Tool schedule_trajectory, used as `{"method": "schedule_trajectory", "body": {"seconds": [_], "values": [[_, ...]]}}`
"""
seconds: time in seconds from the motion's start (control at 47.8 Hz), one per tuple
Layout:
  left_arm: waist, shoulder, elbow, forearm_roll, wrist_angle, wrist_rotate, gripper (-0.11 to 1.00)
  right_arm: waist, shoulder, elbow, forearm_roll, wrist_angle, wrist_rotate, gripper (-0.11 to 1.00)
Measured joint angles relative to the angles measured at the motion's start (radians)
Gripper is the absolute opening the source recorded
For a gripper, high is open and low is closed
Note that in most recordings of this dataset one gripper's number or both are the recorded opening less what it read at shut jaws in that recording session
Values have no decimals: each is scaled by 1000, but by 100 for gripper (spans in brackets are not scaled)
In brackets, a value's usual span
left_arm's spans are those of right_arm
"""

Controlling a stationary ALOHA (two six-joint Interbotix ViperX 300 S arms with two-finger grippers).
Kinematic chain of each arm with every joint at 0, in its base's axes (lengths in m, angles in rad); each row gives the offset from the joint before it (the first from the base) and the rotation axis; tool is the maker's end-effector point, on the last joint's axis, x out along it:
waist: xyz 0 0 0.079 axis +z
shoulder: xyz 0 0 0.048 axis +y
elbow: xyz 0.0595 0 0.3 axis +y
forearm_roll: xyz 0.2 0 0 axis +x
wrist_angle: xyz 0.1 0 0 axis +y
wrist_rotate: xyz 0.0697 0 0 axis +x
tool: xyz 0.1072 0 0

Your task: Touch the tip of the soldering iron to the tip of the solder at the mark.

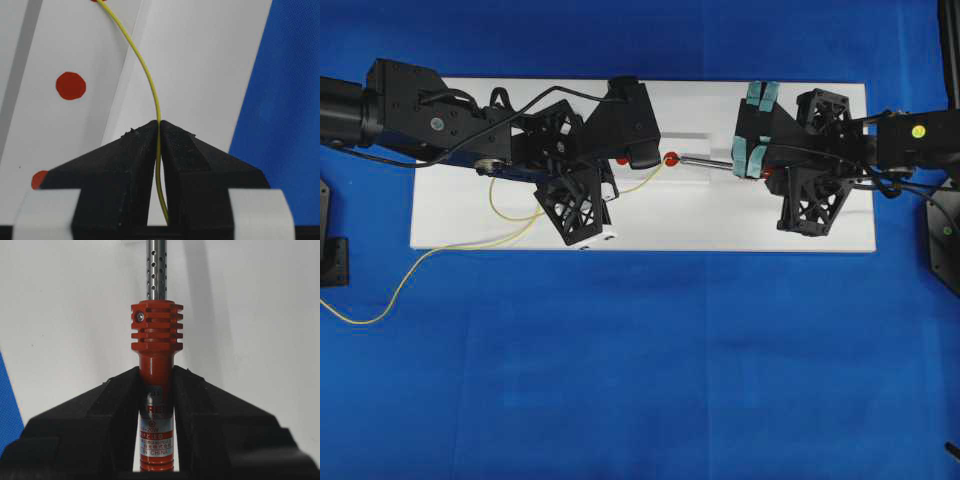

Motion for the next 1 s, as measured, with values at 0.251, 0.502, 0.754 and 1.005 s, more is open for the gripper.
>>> {"method": "schedule_trajectory", "body": {"seconds": [0.251, 0.502, 0.754, 1.005], "values": [[0, 0, 2, 0, 0, 2, 3, 0, -2, -15, 0, 40, -5, 6], [0, 0, 0, 0, 0, 5, 3, 2, 0, -20, 0, 43, -6, 6], [0, 6, -6, 0, 0, 9, 3, 2, 0, -20, 0, 43, -6, 6], [0, 8, -9, 0, 0, 9, 3, 0, 0, -18, 0, 41, -6, 6]]}}
